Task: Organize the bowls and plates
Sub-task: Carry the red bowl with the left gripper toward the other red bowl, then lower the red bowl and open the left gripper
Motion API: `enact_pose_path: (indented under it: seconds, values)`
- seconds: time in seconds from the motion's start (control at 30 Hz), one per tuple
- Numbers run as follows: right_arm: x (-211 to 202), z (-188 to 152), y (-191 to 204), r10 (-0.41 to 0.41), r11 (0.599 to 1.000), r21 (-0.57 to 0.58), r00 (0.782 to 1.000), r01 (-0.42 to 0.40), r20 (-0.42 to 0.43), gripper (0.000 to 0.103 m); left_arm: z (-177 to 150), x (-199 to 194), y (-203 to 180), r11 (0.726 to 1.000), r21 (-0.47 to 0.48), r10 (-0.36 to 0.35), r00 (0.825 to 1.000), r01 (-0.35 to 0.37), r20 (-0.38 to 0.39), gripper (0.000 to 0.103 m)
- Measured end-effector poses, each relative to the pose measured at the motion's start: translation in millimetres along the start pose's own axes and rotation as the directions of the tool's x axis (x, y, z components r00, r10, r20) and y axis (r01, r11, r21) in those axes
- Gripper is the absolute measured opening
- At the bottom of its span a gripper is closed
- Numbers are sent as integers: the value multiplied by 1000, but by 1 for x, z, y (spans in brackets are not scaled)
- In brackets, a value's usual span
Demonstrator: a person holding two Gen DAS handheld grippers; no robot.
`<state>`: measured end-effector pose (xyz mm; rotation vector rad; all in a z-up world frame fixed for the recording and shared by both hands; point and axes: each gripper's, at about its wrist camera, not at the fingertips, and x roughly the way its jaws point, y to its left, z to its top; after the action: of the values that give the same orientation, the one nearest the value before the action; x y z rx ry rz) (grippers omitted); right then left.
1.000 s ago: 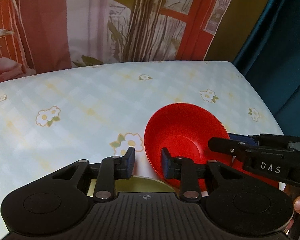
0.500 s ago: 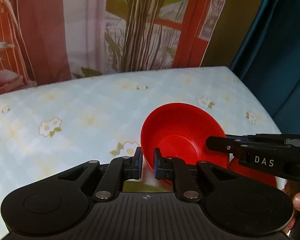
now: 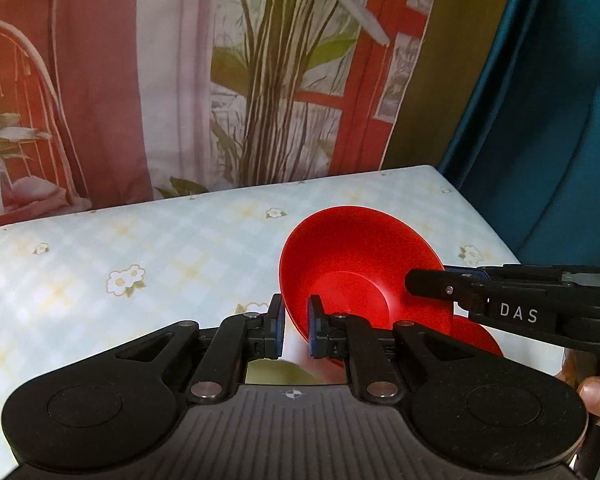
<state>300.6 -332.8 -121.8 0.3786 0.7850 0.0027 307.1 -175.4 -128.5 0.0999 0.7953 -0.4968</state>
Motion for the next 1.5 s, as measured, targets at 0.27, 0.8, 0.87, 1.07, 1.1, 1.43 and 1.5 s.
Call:
enact_pose_path:
  seconds: [0.27,0.8,0.87,1.07,1.1,1.43,1.5]
  values:
    - [-32,-10,20,4,1000,-17,1000,-4,12,9,-16,-31,-1,1000,6,5,1000,-6,18,13]
    - [-71,-70,35,0,1000,-15,1000,0,0,9,-67,-73,2,998,-45,-51,999,51,11,13]
    - [-78,-78,37,-1,1000,-16,1000,1,5,9,-73,-76,1,998,-43,-55,998,55,6,13]
    - [-88,-98,31,16,999,31,1000,-16,5,10,-89,-78,-1,996,-54,-74,997,73,-28,13]
    - [-90,-102,31,17,999,32,1000,-17,3,10,-92,-79,-1,995,-60,-80,996,78,-31,13]
    - [-96,-127,24,4,999,44,1000,-3,-19,11,-107,-78,-10,994,-44,-101,992,98,-73,14]
    - [-95,-130,22,3,999,49,1000,-2,-27,11,-108,-77,-10,994,-46,-103,991,100,-81,14]
